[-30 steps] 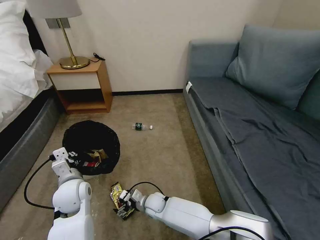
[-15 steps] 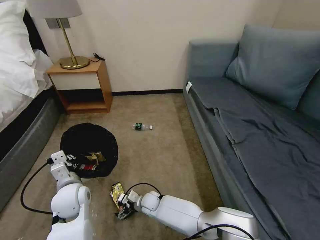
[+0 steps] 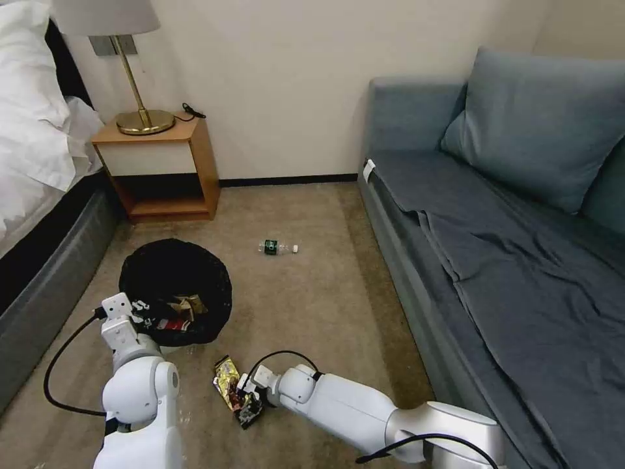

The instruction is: Pick up the trash bin, then pick up the garbage on the floor and place it into the trash bin.

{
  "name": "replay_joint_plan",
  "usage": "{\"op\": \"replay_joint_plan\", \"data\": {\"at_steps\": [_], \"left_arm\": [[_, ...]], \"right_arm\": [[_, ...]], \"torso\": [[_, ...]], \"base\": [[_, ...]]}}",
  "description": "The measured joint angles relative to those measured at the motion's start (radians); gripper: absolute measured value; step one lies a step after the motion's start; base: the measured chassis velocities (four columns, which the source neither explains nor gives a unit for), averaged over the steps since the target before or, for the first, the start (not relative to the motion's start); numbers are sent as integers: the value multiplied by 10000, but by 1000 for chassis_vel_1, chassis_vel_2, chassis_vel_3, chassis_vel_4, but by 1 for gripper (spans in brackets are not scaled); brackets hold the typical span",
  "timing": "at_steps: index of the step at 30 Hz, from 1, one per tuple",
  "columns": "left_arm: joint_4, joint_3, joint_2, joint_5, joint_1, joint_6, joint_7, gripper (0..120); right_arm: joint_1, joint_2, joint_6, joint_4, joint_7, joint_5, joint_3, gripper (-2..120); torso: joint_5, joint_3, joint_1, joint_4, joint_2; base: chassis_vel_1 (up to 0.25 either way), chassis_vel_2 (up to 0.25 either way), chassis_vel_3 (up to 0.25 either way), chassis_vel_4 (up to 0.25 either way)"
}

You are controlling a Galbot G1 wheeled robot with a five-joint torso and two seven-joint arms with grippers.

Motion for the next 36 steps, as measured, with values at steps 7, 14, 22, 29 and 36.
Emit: {"op": "replay_joint_plan", "data": {"at_steps": [7, 14, 22, 29, 36], "left_arm": [[31, 3, -2, 2, -41, 0, 0, 4], [99, -3, -5, -8, -99, -5, 2, 4], [147, -32, -7, -55, -148, -15, 4, 4], [154, -112, -5, -168, -146, -27, 5, 4], [100, -156, -2, -349, -207, 34, 6, 4]], "right_arm": [[-8, 9, 357, -163, 30, -260, 115, 39], [-20, -99, 541, -185, 84, -414, 241, 13], [-70, -233, 610, -85, 142, -528, 454, 0], [-126, -547, 748, -52, 187, -689, 876, 0], [55, -990, 1473, -654, 304, -1026, 3282, 0]], "torso": [[-1, 0, 0, 2, 0], [-3, 1, 0, 2, 0], [-4, 1, 0, 0, 0], [-1, 1, 0, 1, 0], [0, 2, 0, -3, -1]], "base": [[0, 0, 0, 0], [0, 0, 0, 0], [0, 0, 0, 0], [0, 0, 0, 0], [0, 0, 0, 0]]}}
